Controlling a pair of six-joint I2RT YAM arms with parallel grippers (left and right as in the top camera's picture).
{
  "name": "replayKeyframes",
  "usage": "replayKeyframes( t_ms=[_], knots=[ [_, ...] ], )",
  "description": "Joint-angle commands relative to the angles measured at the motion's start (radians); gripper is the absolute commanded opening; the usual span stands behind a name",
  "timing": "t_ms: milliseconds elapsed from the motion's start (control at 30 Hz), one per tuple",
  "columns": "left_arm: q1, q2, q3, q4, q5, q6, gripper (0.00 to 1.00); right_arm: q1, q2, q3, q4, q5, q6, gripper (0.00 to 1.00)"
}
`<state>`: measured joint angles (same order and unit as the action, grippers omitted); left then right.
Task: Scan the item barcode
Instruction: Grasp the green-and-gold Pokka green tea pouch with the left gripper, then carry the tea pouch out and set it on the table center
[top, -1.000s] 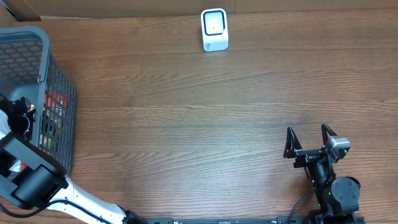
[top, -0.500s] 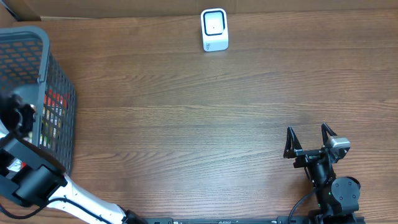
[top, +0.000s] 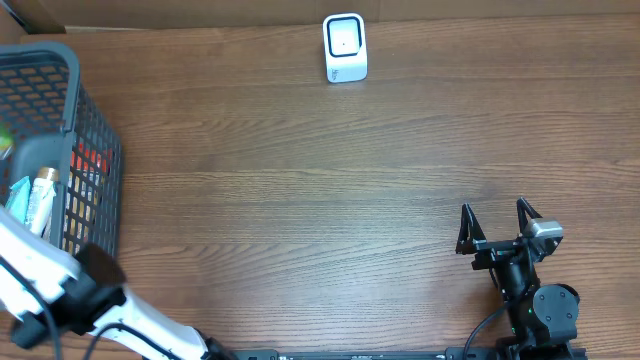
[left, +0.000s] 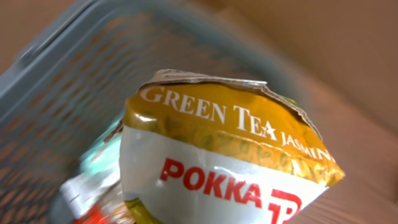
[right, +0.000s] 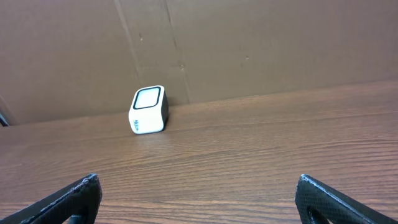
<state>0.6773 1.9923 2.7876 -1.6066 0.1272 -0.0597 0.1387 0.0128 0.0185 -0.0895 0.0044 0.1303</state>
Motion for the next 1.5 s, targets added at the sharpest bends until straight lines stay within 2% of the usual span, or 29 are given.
replayKeyframes(
  t_ms=[0,167,300,433,567,733,1033,1467],
  knots=[
    [-0.189,-0.126,0.071,-0.03,0.1,-0.042,0.04,-0.003,-0.01,-0.011,0.006,0.001,-0.004,1.0],
    [-0.475,-0.137,0.03,-0.083,0.089,-0.081,0.04,-0.003,-0.01,-0.011,0.006,0.001,-0.004,1.0],
    [-0.677,-0.109,-0.117,-0.083,-0.029,-0.223,0.04,-0.003,-0.01,-0.011,0.006,0.001,-0.004,1.0],
    [-0.809,-0.062,-0.288,-0.069,-0.159,-0.345,0.04,-0.003,-0.01,-0.011,0.006,0.001,-0.004,1.0],
    [-0.91,0.008,-0.471,0.011,-0.16,-0.39,0.04,-0.003,-0.01,-0.011,0.006,0.001,-0.004,1.0],
    [-0.995,0.08,-0.694,0.192,-0.14,-0.44,0.04,-0.003,-0.01,-0.011,0.006,0.001,-0.004,1.0],
    [-1.025,0.13,-0.971,0.479,0.053,-0.496,0.04,-0.003,-0.01,-0.011,0.006,0.001,-0.004,1.0],
    [-1.128,0.13,-1.174,0.55,0.111,-0.549,0.04,-0.003,-0.01,-0.011,0.006,0.0,-0.004,1.0]
  ],
)
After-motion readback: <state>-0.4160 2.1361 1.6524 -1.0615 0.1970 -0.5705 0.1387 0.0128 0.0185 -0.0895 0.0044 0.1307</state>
